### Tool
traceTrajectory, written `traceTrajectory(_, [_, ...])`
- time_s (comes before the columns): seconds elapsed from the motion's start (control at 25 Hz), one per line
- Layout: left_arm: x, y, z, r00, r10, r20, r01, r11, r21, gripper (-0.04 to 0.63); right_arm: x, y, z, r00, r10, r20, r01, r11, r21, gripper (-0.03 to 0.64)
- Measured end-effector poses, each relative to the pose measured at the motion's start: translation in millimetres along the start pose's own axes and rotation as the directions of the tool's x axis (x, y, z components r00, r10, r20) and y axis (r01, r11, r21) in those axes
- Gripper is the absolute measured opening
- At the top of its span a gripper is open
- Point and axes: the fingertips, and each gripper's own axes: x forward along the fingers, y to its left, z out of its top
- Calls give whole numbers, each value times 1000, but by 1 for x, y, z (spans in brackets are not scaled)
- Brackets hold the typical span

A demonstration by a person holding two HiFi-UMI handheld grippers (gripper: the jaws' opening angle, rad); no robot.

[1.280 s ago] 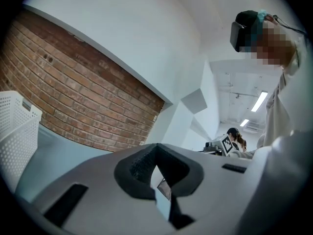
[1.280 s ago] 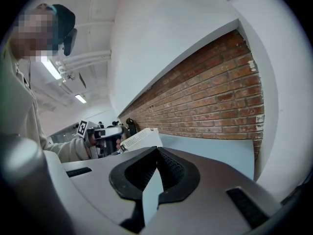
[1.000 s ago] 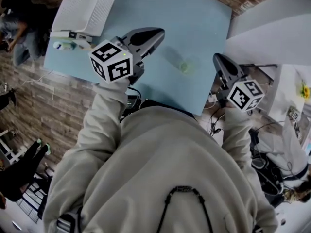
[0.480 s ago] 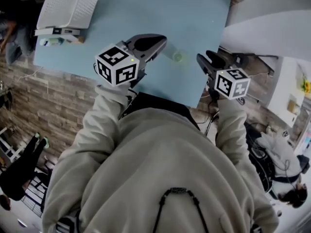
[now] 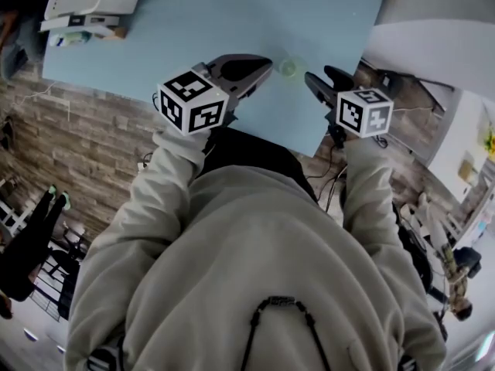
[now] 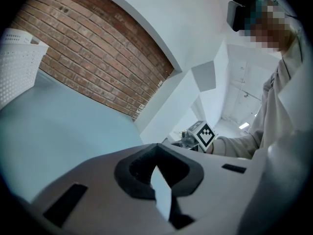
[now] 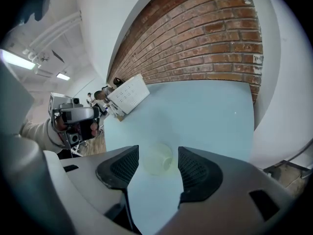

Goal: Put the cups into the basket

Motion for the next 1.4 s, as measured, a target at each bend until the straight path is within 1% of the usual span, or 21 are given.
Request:
traceTrajectory(0.12, [-2, 4, -17, 1000, 12, -9, -13, 1000, -23, -3, 13, -3, -11, 999, 2, -46, -2, 1000, -7, 256])
traceTrajectory(0.24, [-5, 6, -29, 1000, 24, -14, -25, 999, -40, -3, 24, -10, -20, 997, -3, -72, 3, 1000, 5, 256])
traceTrajectory(0.4, [-13, 9, -36, 999, 38, -12, -39, 998, -53, -3, 38, -13, -24, 995, -18, -100, 20, 1000, 23, 255])
traceTrajectory(0.52, [-23, 11, -36, 999, 40, 11, -39, 996, -86, -3, 46, -15, -29, 990, -32, -135, 38, 999, 35, 252])
traceTrajectory(0.56, [-26, 12, -36, 999, 41, 21, -39, 995, -95, -3, 49, -17, -30, 987, -53, -149, 57, 998, 19, 237])
traceTrajectory(0.64, [-31, 15, -35, 998, 50, 30, -47, 994, -100, -3, 53, -23, -33, 982, -97, -163, 96, 995, -14, 156])
traceTrajectory(0.72, [-35, 17, -36, 998, 58, 32, -55, 993, -101, -3, 57, -26, -34, 981, -112, -160, 109, 994, -24, 105])
traceTrajectory(0.76, [-37, 17, -37, 998, 59, 36, -55, 993, -106, -3, 58, -27, -34, 981, -113, -155, 111, 994, -21, 65])
traceTrajectory(0.8, [-39, 17, -38, 997, 58, 42, -53, 992, -115, -3, 59, -29, -35, 981, -120, -149, 118, 993, -22, 51])
traceTrajectory(0.88, [-43, 18, -38, 997, 57, 57, -49, 990, -134, -3, 58, -33, -35, 978, -153, -143, 148, 988, -45, 34])
traceTrajectory(0.96, [-45, 19, -40, 996, 61, 60, -52, 989, -140, -4, 57, -34, -36, 976, -167, -141, 160, 985, -58, 31])
traceTrajectory(1.4, [-41, 18, -41, 997, 69, 41, -64, 991, -116, -3, 49, -30, -36, 981, -154, -122, 149, 988, -46, 26])
